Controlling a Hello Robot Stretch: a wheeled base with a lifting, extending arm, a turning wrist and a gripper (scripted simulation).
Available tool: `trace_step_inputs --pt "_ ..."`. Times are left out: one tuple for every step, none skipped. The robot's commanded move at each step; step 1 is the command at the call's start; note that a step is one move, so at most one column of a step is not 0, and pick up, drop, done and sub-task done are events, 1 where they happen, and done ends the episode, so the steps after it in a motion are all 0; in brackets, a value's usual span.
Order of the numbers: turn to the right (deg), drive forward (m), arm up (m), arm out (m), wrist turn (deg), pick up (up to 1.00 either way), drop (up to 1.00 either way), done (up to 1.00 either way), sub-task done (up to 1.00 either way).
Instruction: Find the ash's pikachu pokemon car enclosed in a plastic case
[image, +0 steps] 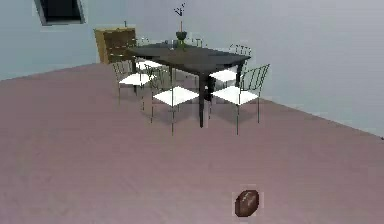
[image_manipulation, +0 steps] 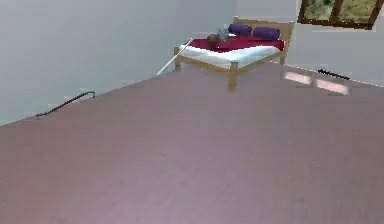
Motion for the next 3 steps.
trace_step_inputs --pt "-30.0 0.00 0.00 0.00 0.0 0.00 0.00 0.00 0.00" --pt "0.0 1.00 0.00 0.00 0.0 0.00 0.00 0.00 0.00" --pt "0.0 1.00 0.00 0.00 0.0 0.00 0.00 0.00 0.00"
